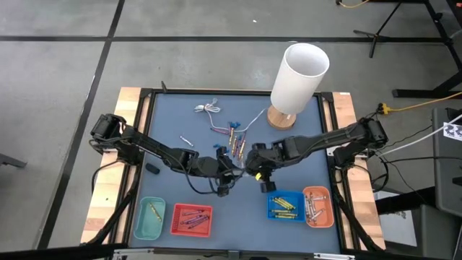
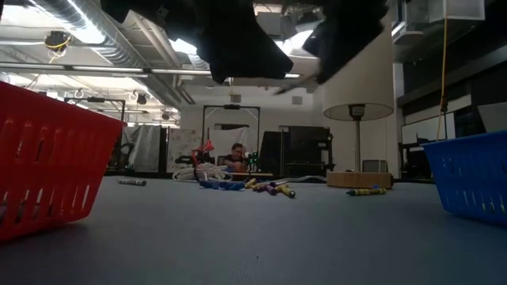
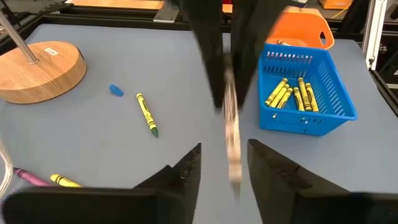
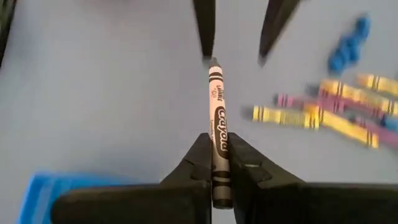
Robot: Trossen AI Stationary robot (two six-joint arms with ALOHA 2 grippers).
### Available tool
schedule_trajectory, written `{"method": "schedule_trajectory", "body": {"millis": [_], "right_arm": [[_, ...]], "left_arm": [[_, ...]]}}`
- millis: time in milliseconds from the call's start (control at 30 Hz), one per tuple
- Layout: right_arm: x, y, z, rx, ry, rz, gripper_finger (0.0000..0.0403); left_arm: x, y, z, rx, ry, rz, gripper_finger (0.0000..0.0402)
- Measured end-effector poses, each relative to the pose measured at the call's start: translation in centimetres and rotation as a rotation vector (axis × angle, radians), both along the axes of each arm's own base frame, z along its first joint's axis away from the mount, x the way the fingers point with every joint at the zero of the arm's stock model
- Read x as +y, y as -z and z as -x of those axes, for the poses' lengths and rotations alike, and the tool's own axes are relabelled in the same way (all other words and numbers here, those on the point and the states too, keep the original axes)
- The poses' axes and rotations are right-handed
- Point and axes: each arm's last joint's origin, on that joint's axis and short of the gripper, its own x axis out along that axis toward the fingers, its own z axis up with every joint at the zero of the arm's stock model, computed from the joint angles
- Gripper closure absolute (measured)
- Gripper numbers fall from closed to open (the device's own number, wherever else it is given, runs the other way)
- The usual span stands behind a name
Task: Sort crayons
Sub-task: Put the gray into the orange bin
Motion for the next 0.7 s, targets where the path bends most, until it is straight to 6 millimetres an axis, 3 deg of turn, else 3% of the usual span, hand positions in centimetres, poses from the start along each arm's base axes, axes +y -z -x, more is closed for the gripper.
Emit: {"method": "schedule_trajectory", "body": {"millis": [167,300,567,700], "right_arm": [[-0.3,-2.1,1.8,0.206,0.052,0.007,0.0381],[-0.4,-2.5,3.4,0.402,0.138,-0.069,0.0378],[2.8,-1.3,6.9,0.694,0.155,-0.058,0.0382],[5.1,-1.3,8.3,0.731,0.176,-0.036,0.038]], "left_arm": [[0.0,0.0,0.0,0.001,-0.001,0.001,0.0265],[0.0,0.1,0.1,0.013,-0.001,-0.002,0.0258],[0.0,0.2,0.1,0.025,-0.001,-0.006,0.0261],[0.0,0.2,0.1,0.026,-0.001,-0.006,0.0265]]}}
